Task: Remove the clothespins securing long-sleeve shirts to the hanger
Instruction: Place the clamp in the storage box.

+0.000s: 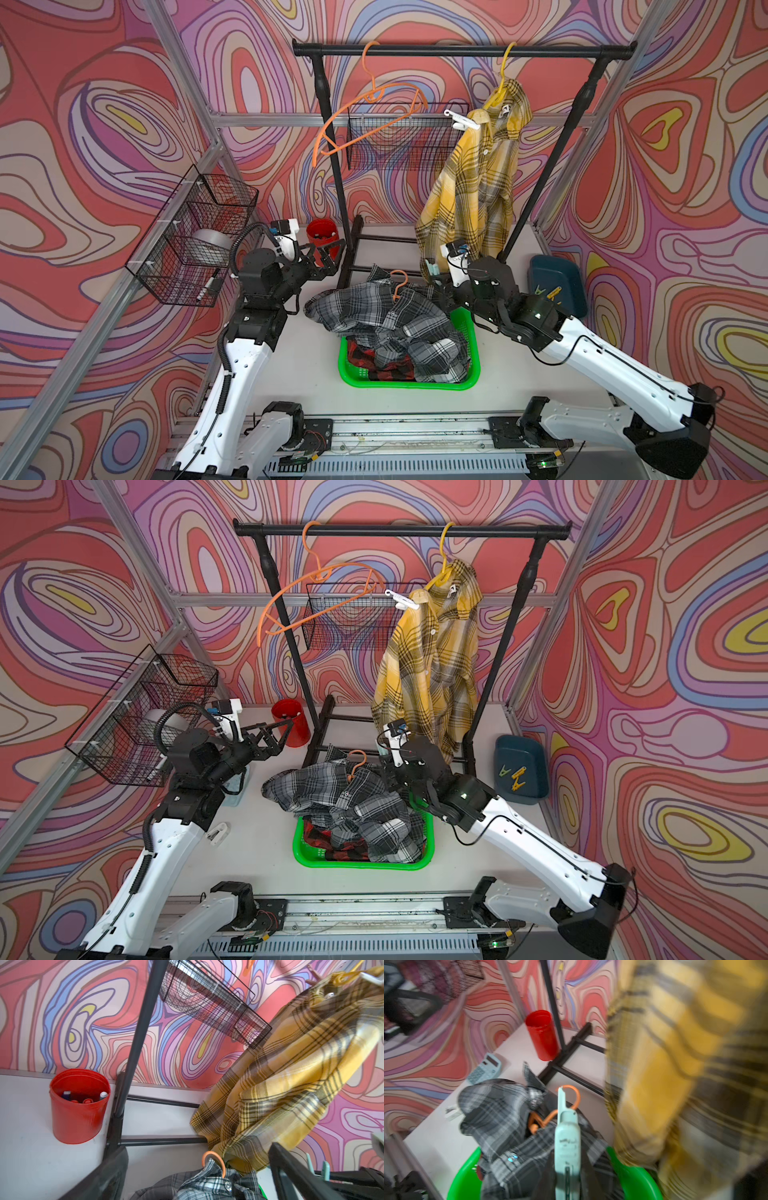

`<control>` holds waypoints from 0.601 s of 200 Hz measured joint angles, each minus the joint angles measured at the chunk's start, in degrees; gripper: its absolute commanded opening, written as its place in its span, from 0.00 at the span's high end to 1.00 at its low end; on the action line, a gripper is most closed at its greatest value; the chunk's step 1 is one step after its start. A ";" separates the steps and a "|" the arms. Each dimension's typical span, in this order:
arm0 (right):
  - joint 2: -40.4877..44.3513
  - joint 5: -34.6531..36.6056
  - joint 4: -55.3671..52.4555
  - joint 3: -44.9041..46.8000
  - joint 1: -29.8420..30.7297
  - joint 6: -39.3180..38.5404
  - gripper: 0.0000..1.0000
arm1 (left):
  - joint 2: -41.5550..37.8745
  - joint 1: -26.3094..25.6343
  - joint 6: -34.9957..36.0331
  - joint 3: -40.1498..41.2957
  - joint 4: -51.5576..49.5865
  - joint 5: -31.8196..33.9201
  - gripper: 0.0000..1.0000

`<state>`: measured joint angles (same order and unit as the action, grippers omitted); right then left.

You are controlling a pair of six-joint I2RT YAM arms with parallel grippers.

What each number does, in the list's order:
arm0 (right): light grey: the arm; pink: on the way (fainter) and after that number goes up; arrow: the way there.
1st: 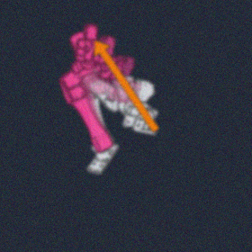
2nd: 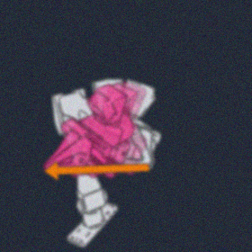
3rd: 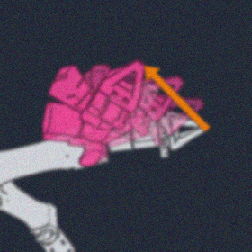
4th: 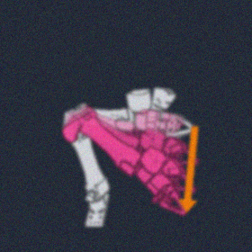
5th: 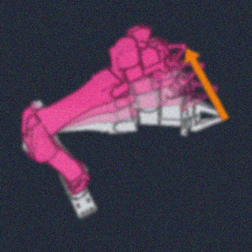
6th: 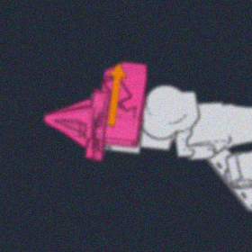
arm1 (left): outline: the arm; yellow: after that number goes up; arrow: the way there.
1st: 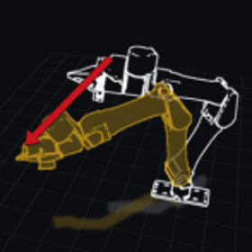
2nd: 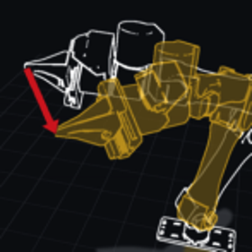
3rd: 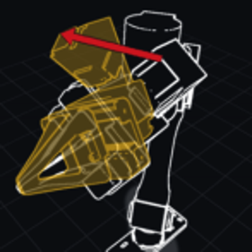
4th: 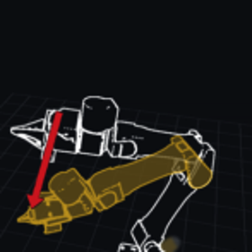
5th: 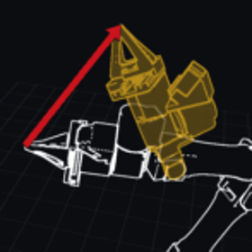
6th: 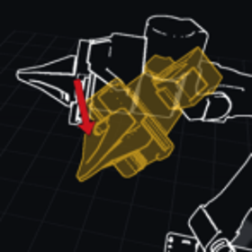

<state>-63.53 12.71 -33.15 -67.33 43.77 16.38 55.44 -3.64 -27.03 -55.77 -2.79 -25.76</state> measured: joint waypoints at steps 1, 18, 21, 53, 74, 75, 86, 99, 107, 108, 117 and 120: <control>0.15 0.09 -0.24 0.11 -0.24 0.13 1.00 | 0.02 0.04 0.02 0.00 0.02 -0.02 0.00; 3.61 1.03 -4.79 2.58 -8.28 3.56 1.00 | 0.28 0.74 0.02 0.22 0.07 -0.39 0.00; 4.09 0.79 -5.46 2.97 -9.92 4.11 1.00 | 0.26 0.74 0.04 0.31 0.11 -0.52 0.00; 6.54 -0.81 -8.37 7.13 -26.58 7.19 1.00 | 0.09 0.74 0.35 1.84 1.18 -2.91 0.07; 5.01 -4.26 -7.08 10.03 -36.06 7.69 1.00 | -0.22 0.94 0.42 2.86 2.21 -6.01 0.09; 4.90 -4.50 -6.97 10.08 -36.41 7.72 1.00 | -0.24 0.96 0.42 2.89 2.23 -6.14 0.09; 2.69 -5.99 -5.55 10.54 -41.38 7.93 1.00 | -0.50 0.98 0.44 2.93 2.45 -7.69 0.09; -0.57 -7.23 -2.36 10.75 -46.75 8.39 1.00 | -1.05 0.96 0.48 2.93 2.47 -9.01 0.10; -2.51 -7.82 -0.37 10.78 -49.68 8.68 1.00 | -1.46 0.96 0.48 2.93 2.47 -9.60 0.10; -2.69 -7.87 -0.13 10.78 -49.96 8.66 1.00 | -1.53 0.96 0.48 2.93 2.45 -9.66 0.10; -5.09 -8.31 2.40 10.78 -52.68 9.11 1.00 | -2.08 0.98 0.50 2.95 2.45 -10.29 0.10; -6.03 -8.35 3.30 10.78 -53.55 9.27 1.00 | -2.29 1.01 0.52 2.95 2.45 -10.54 0.10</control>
<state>-69.56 4.36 -29.85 -56.55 -9.78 25.65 53.15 -2.63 -26.50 -52.82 -0.34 -36.29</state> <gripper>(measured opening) 0.154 0.904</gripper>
